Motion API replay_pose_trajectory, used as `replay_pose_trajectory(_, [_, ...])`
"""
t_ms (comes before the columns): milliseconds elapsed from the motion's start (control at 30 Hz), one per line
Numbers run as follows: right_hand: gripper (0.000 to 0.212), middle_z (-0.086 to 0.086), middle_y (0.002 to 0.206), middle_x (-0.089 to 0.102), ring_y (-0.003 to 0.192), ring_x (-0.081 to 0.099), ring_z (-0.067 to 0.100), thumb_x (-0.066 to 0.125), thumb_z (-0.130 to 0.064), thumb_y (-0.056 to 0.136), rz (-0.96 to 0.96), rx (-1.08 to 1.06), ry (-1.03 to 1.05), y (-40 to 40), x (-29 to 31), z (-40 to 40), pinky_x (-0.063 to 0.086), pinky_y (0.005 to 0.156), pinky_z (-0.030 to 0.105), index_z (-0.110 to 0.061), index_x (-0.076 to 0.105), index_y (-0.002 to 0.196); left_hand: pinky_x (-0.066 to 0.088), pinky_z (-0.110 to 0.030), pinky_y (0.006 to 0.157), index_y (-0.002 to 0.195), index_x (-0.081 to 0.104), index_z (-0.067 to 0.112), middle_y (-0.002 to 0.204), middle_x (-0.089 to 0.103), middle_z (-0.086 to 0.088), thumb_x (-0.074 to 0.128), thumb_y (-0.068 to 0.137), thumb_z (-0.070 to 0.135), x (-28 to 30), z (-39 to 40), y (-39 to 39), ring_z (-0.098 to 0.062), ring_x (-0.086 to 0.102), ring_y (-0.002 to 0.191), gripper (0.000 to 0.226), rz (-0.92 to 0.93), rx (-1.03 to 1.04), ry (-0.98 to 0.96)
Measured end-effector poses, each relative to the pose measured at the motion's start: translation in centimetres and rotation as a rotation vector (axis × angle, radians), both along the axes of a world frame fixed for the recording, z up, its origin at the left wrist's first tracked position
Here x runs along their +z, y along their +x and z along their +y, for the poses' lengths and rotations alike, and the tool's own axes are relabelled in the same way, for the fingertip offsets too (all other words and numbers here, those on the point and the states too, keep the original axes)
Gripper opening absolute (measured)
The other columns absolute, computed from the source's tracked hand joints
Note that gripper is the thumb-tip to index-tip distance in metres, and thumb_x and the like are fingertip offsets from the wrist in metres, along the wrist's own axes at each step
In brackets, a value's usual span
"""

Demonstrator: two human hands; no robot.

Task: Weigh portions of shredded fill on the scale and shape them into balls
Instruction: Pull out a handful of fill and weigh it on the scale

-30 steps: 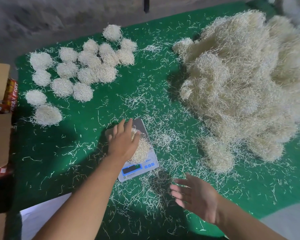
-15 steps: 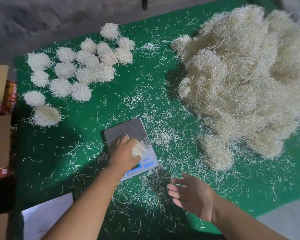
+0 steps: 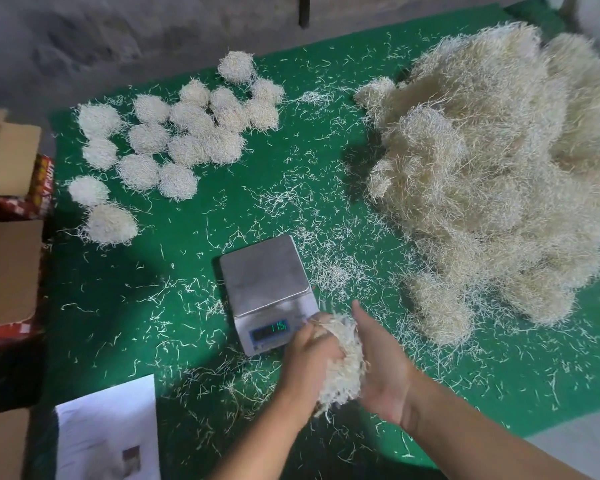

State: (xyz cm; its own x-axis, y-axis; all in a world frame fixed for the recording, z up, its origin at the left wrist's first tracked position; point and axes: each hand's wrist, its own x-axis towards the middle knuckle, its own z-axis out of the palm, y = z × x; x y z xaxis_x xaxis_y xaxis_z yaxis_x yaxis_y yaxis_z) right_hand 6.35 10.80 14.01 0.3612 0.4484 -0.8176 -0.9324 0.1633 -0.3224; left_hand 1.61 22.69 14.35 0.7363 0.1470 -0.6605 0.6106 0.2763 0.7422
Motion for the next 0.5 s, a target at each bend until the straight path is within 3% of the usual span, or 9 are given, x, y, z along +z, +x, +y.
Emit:
replay_pose_trajectory(67, [0.072,0.008,0.146,0.065,0.144,0.051,0.033,0.054,-0.087,0.086,-0.049,0.02,-0.049,-0.4,0.9,0.8,0.033,0.122,0.06,-0.038,0.07,0.137,0.047,-0.023,0.092,0.116,0.045,0.056,0.123,0.052,0.039,0.056,0.092,0.029,-0.3,-1.2,-0.5,0.011,0.051,0.112,0.038,-0.08,-0.14,0.422])
replay_pose_trajectory(133, [0.054,0.0,0.119,0.079,0.127,0.066,0.026,0.057,-0.081,0.087,-0.082,0.033,-0.047,-0.7,1.3,1.4,0.046,0.112,0.05,-0.041,0.081,0.115,0.028,-0.039,0.119,0.137,0.03,0.052,0.153,0.026,0.025,0.046,0.088,0.039,-0.5,-1.5,-0.6,-0.004,0.025,0.144,0.053,-0.11,-0.237,0.798])
replay_pose_trajectory(200, [0.052,0.009,0.122,0.078,0.117,0.073,0.029,0.059,-0.065,0.096,-0.041,0.027,-0.047,-0.7,1.5,1.9,0.052,0.106,0.046,-0.023,0.082,0.119,0.011,-0.048,0.126,0.155,0.012,0.047,0.165,0.001,0.02,0.043,0.083,0.031,-0.2,-1.7,-0.3,-0.012,0.001,0.156,0.08,-0.081,-0.236,0.82])
replay_pose_trajectory(300, [0.036,0.011,0.091,0.078,0.082,0.076,0.024,0.059,-0.036,0.1,-0.082,-0.003,-0.115,-0.3,2.1,2.4,0.058,0.079,0.035,-0.012,0.082,0.086,0.016,-0.045,0.128,0.157,0.0,0.053,0.166,-0.007,0.029,0.05,0.09,0.013,0.5,-1.6,0.0,-0.014,-0.001,0.159,0.092,-0.065,-0.244,0.593])
replay_pose_trajectory(333, [0.032,0.009,0.087,0.072,0.081,0.072,0.021,0.056,-0.034,0.101,-0.115,-0.006,-0.158,-0.1,2.4,2.4,0.058,0.081,0.036,-0.013,0.074,0.085,0.02,-0.042,0.126,0.155,0.003,0.06,0.165,-0.003,0.032,0.054,0.093,0.014,0.8,-1.5,-0.2,-0.011,0.006,0.158,0.093,-0.074,-0.209,0.423])
replay_pose_trajectory(367, [0.027,0.009,0.095,0.067,0.092,0.068,0.02,0.053,-0.037,0.102,-0.141,-0.007,-0.201,0.1,2.5,2.4,0.055,0.095,0.043,-0.015,0.066,0.094,0.024,-0.042,0.124,0.152,0.008,0.066,0.162,0.005,0.034,0.061,0.093,0.021,1.2,-1.3,-0.6,-0.006,0.017,0.153,0.092,-0.064,-0.165,0.231])
replay_pose_trajectory(433, [0.038,0.008,0.126,0.053,0.125,0.053,0.024,0.049,-0.047,0.102,-0.129,-0.019,-0.223,0.6,2.2,2.2,0.03,0.122,0.061,-0.015,0.058,0.119,0.028,-0.046,0.117,0.148,0.023,0.07,0.152,0.023,0.035,0.074,0.08,0.04,1.9,-1.1,-1.4,0.007,0.036,0.134,0.09,0.002,-0.047,-0.051])
replay_pose_trajectory(467, [0.049,0.01,0.137,0.051,0.135,0.048,0.028,0.047,-0.051,0.102,-0.132,-0.013,-0.23,0.6,2.3,2.3,0.023,0.124,0.063,-0.011,0.057,0.13,0.031,-0.045,0.112,0.147,0.035,0.065,0.152,0.034,0.032,0.078,0.073,0.045,2.2,-1.1,-1.9,0.009,0.043,0.127,0.088,0.04,0.046,-0.167])
replay_pose_trajectory(500, [0.055,0.012,0.138,0.054,0.134,0.049,0.03,0.045,-0.053,0.102,-0.142,0.004,-0.226,0.7,2.5,2.2,0.027,0.123,0.062,-0.009,0.057,0.134,0.035,-0.046,0.109,0.144,0.05,0.056,0.151,0.048,0.024,0.08,0.069,0.05,2.2,-1.1,-2.3,0.004,0.052,0.125,0.081,0.089,0.142,-0.27])
